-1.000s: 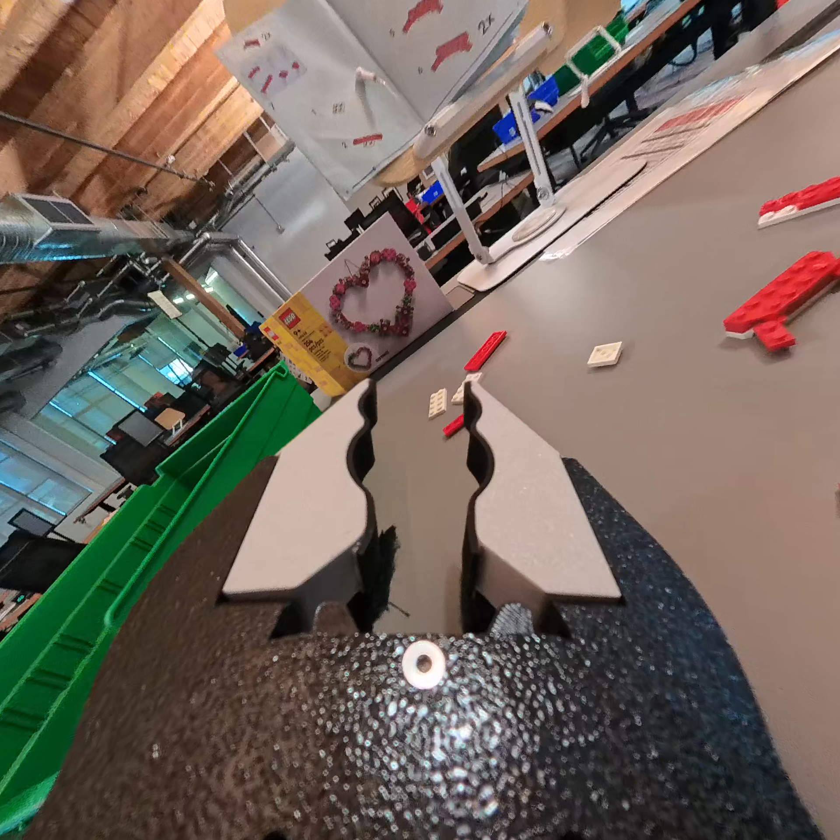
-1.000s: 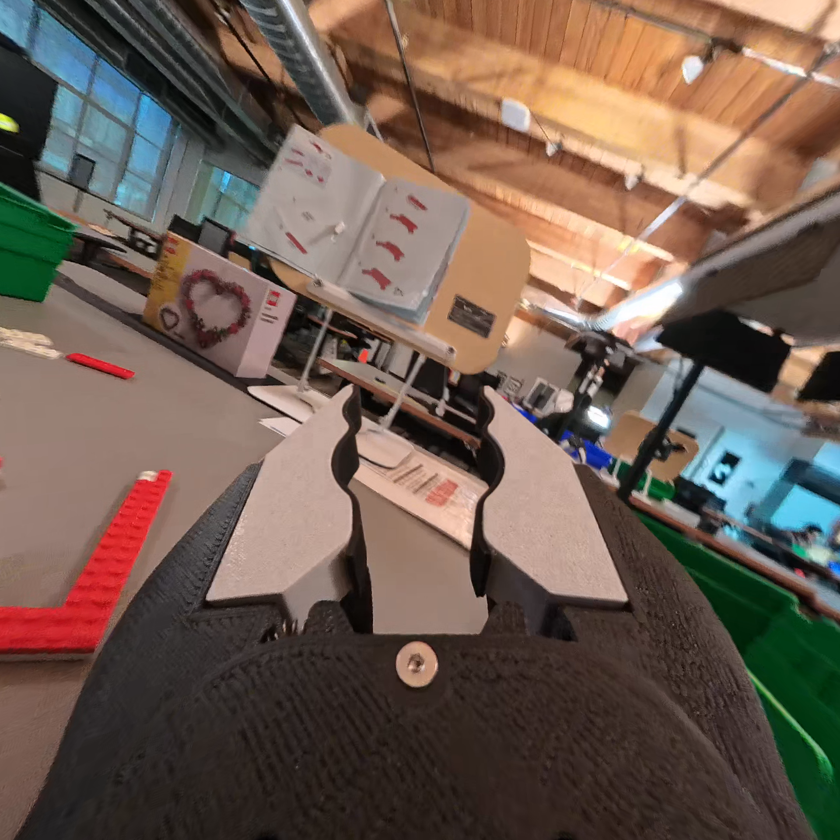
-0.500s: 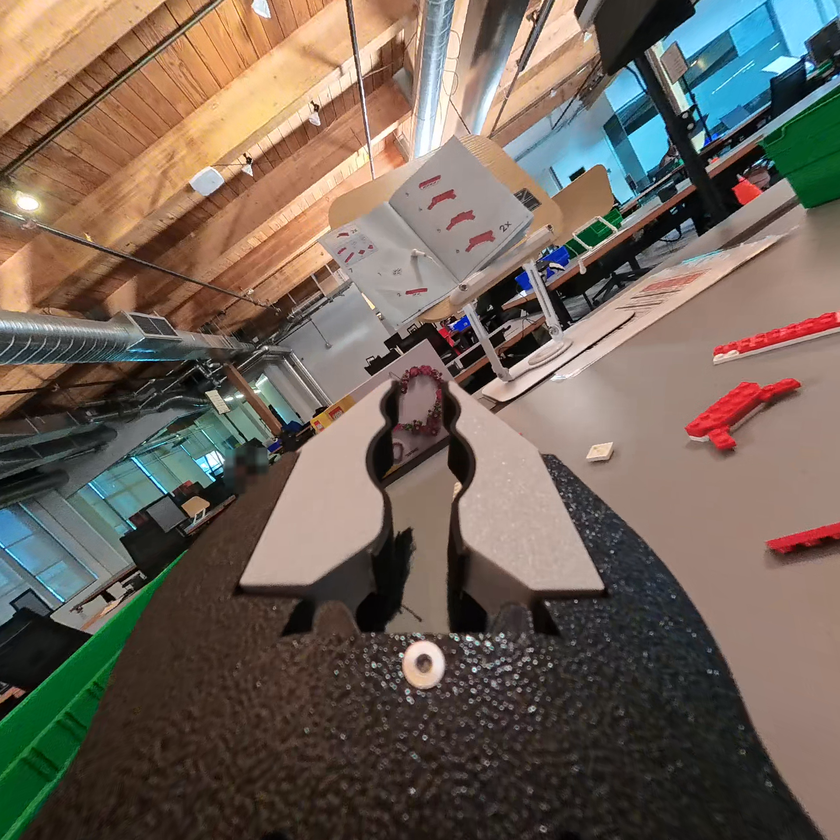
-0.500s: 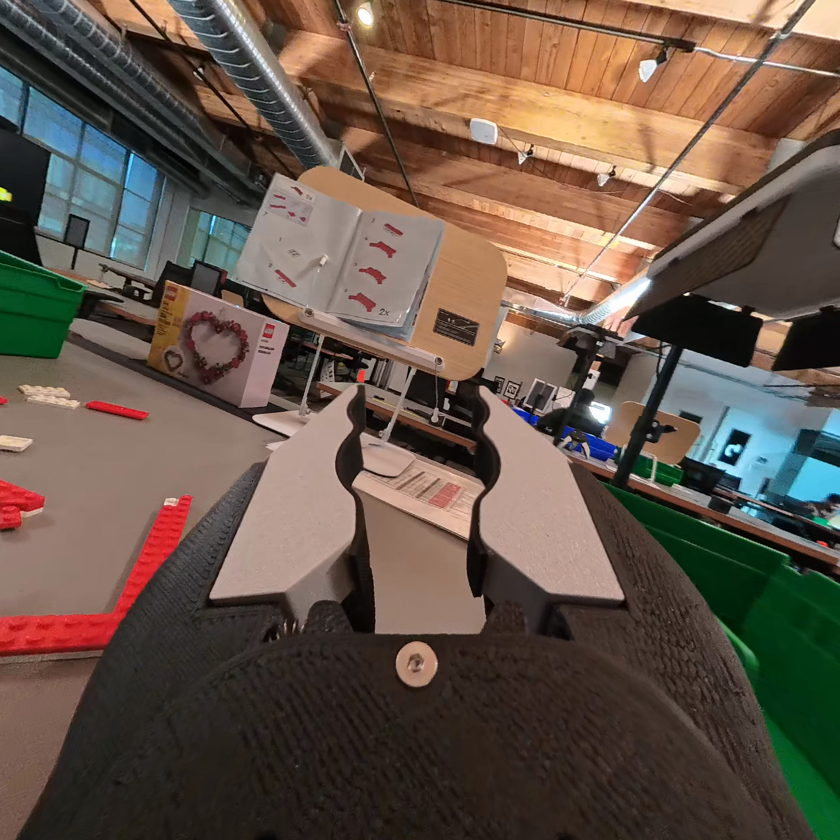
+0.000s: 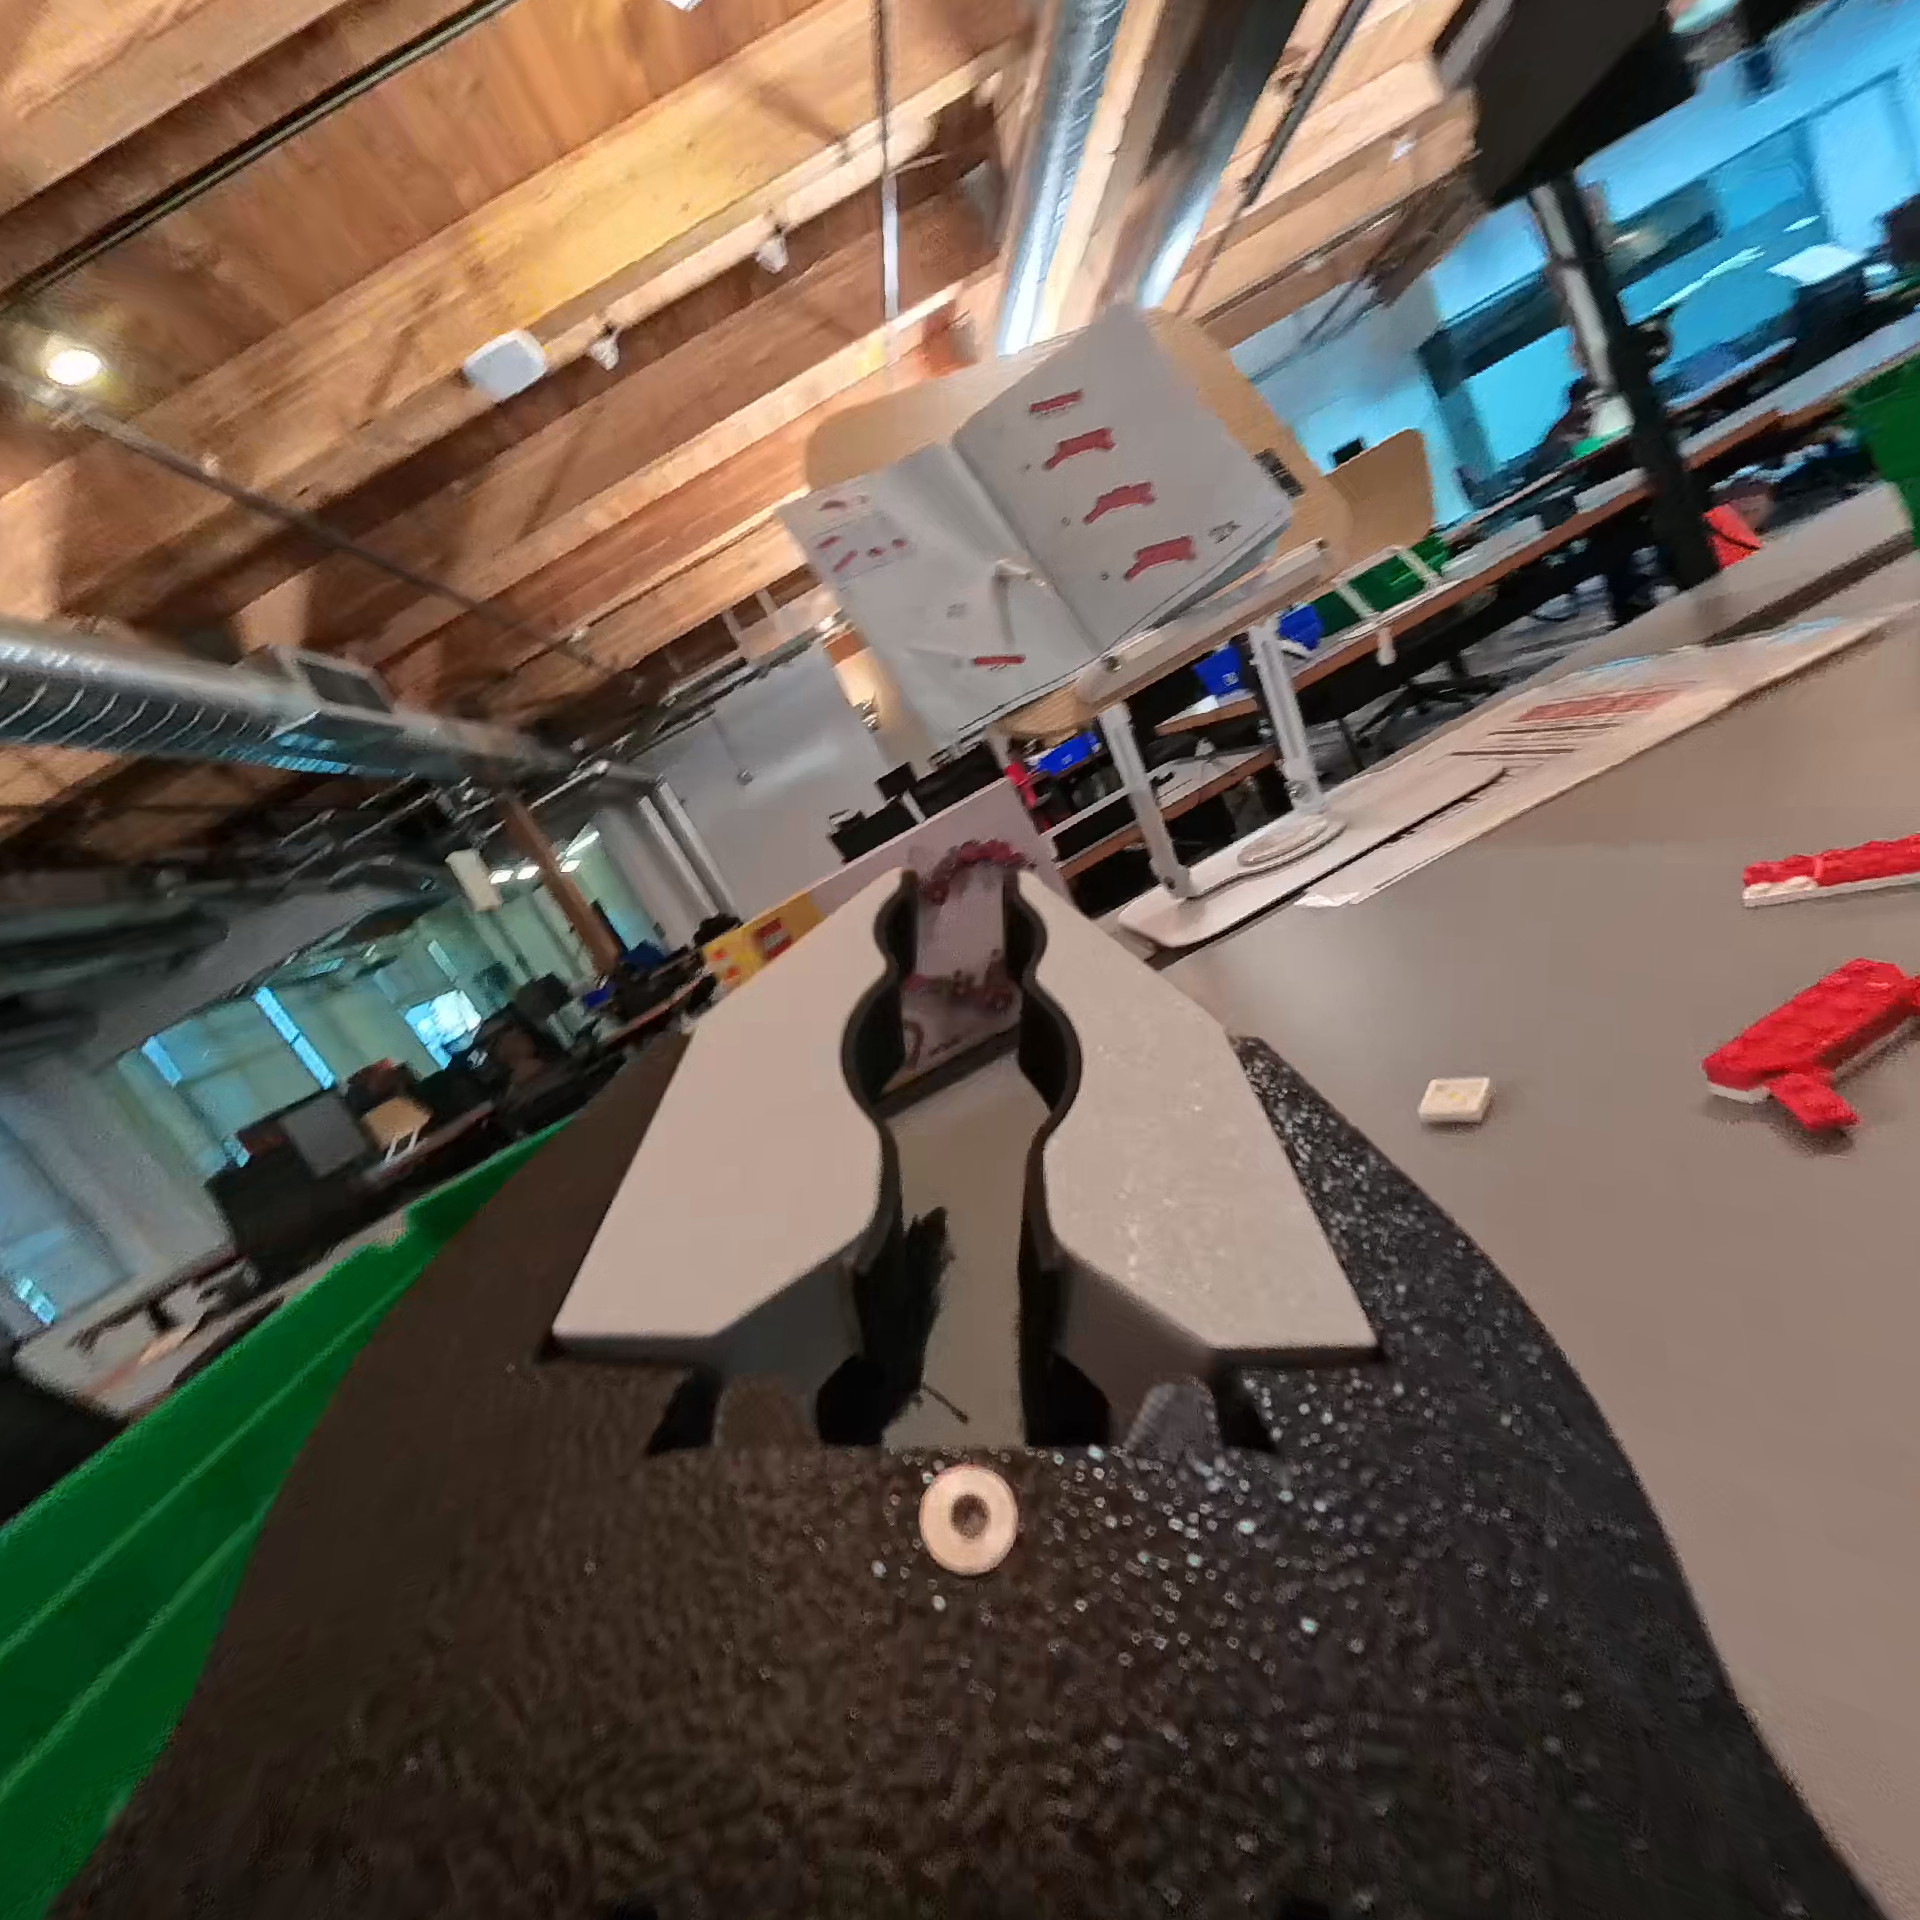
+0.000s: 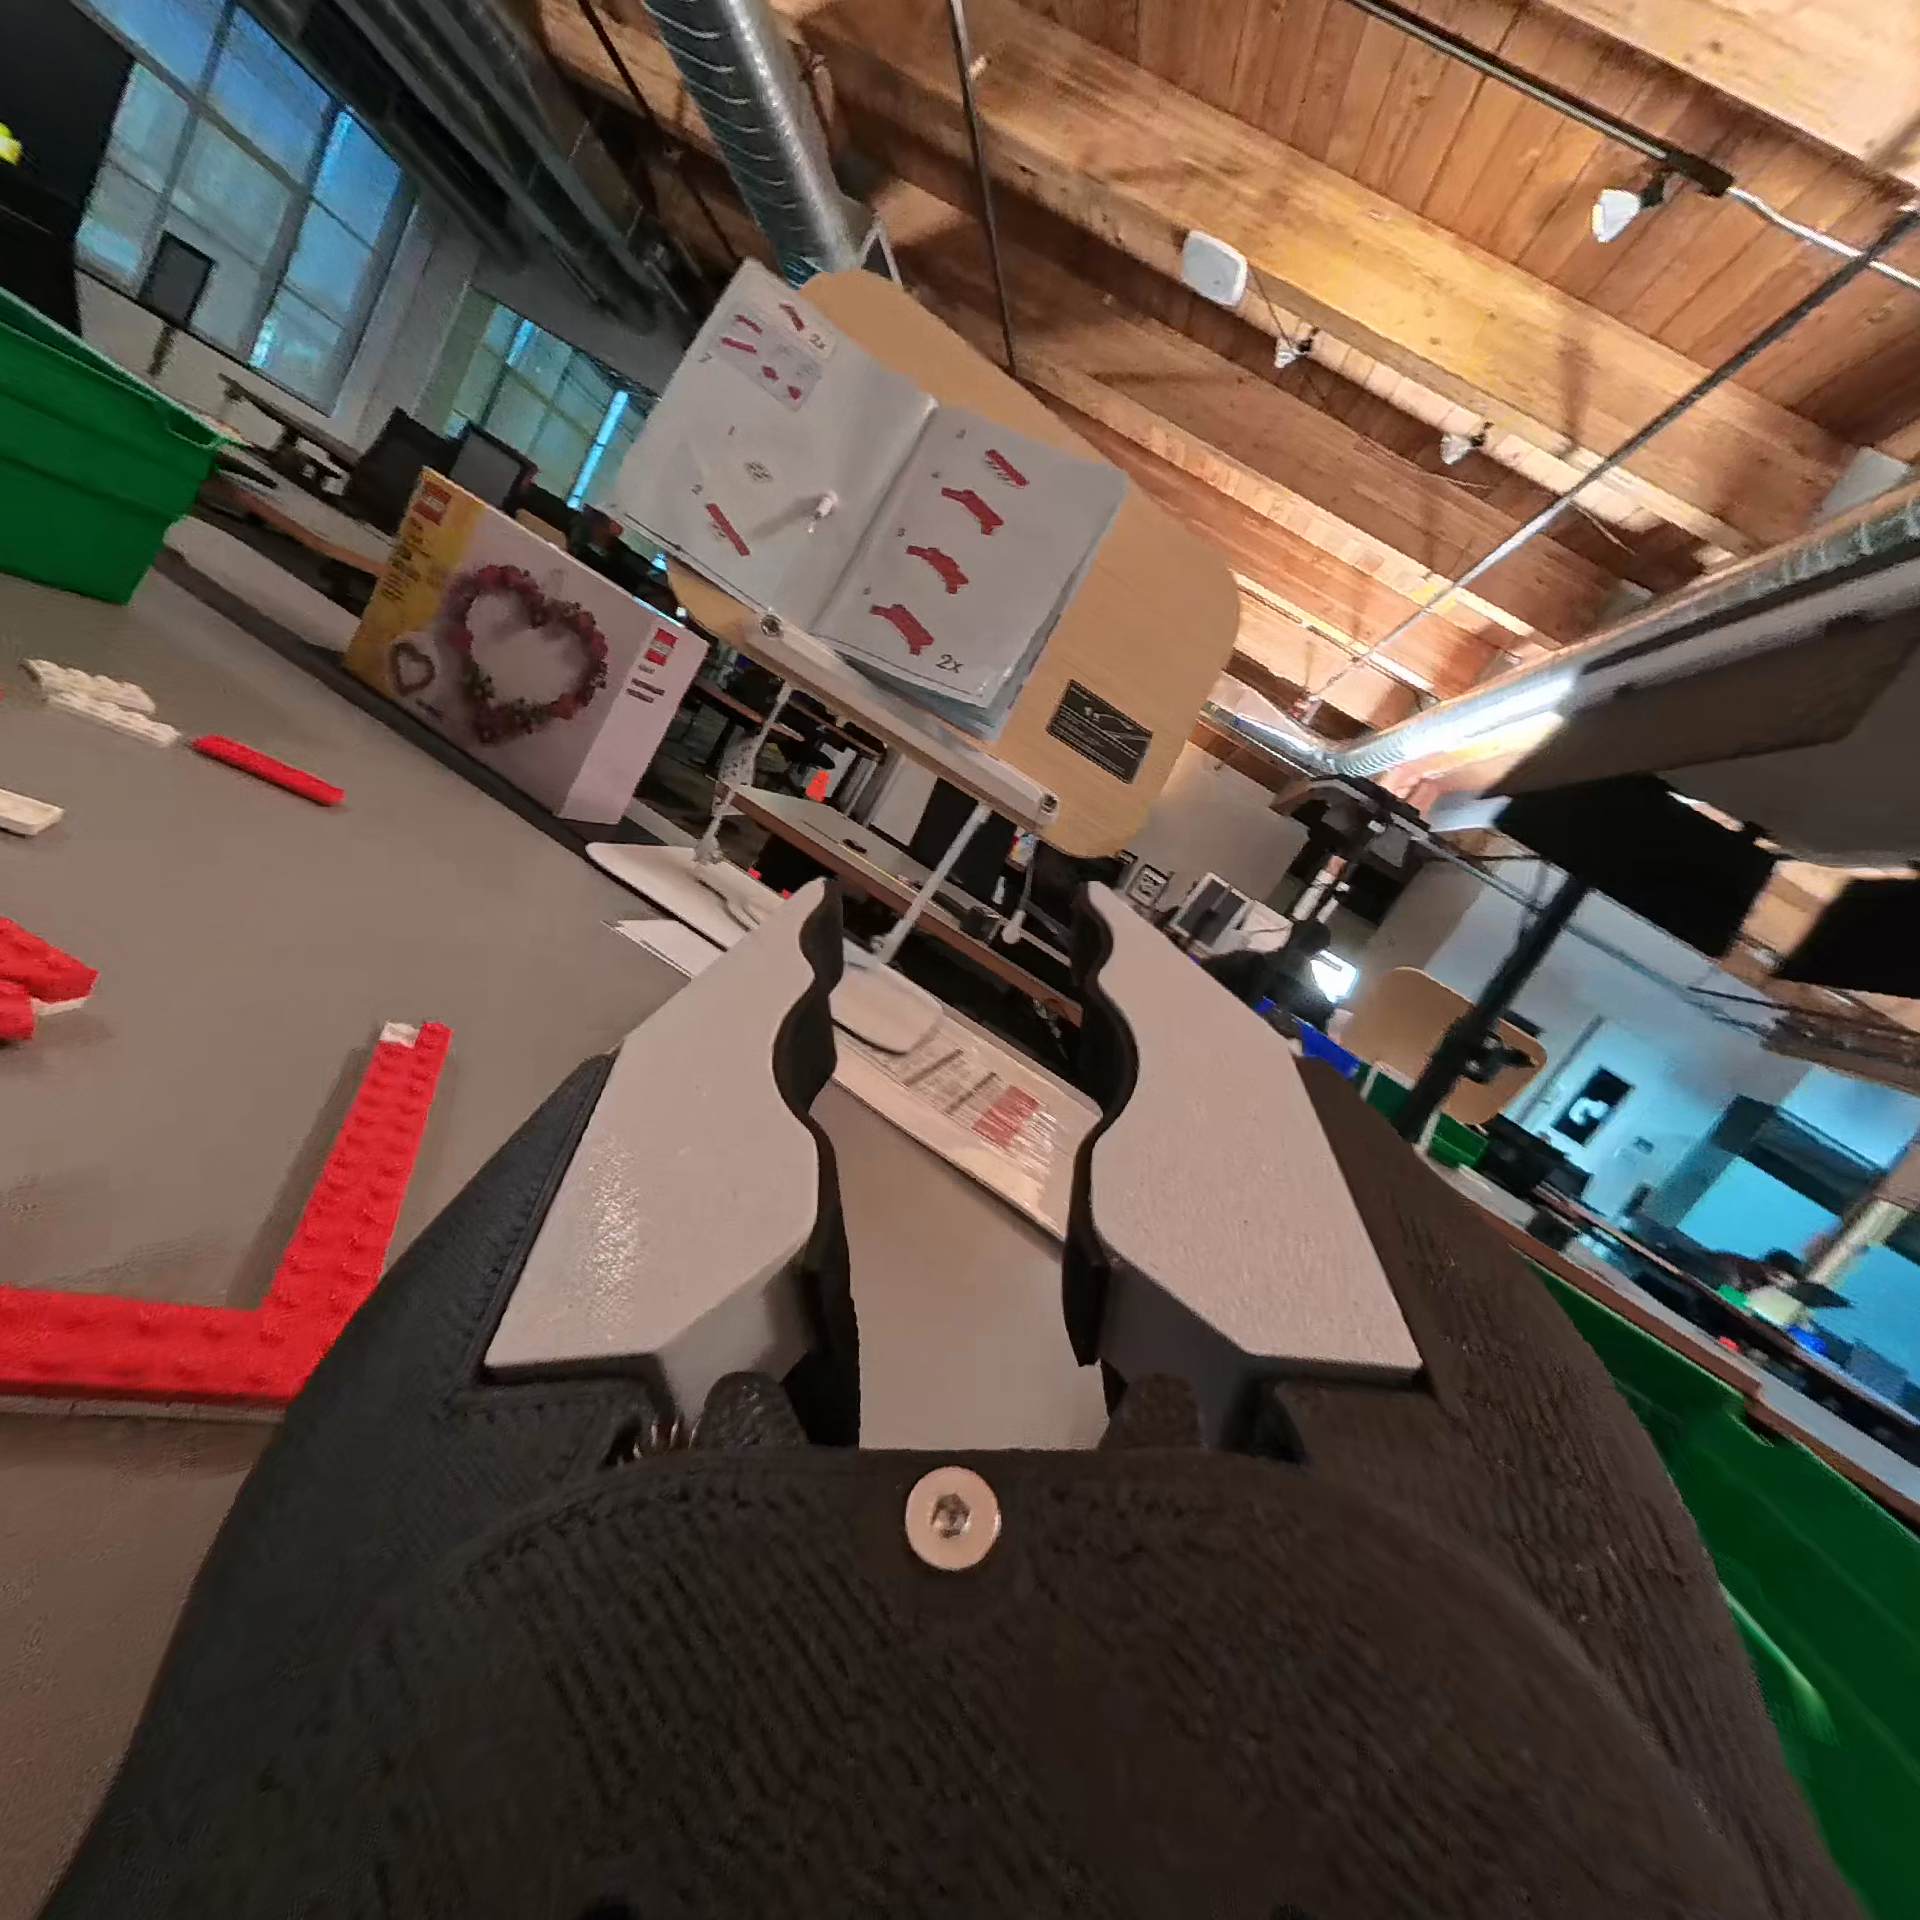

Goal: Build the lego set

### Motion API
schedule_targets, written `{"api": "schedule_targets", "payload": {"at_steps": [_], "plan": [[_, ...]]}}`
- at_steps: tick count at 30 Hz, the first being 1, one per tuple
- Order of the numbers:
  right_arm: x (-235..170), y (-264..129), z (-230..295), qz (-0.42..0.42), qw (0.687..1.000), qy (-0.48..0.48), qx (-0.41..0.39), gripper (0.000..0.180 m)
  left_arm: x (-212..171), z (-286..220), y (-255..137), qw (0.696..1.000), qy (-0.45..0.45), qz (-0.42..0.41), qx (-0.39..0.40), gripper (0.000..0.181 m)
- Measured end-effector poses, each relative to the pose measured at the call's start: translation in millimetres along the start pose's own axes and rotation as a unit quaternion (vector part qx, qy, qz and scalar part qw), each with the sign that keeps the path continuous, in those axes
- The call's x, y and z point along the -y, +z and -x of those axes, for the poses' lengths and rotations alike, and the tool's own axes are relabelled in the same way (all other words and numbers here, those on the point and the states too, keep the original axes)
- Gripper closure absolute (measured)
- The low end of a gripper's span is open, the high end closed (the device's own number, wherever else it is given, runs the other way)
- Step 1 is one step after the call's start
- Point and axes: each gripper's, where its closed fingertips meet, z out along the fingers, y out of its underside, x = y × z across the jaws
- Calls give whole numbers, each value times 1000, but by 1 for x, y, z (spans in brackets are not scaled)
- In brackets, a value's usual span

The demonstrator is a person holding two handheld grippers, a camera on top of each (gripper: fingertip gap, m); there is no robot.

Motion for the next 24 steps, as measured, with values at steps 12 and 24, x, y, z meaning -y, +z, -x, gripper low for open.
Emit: {"api": "schedule_targets", "payload": {"at_steps": [12,24], "plan": [[-49,124,12,0,999,-30,30,143,-12,-36,111,997,12,-61,-52,171],[-17,105,49,-49,994,-2,100,149,-6,-31,90,994,-54,-67,-63,176]]}}
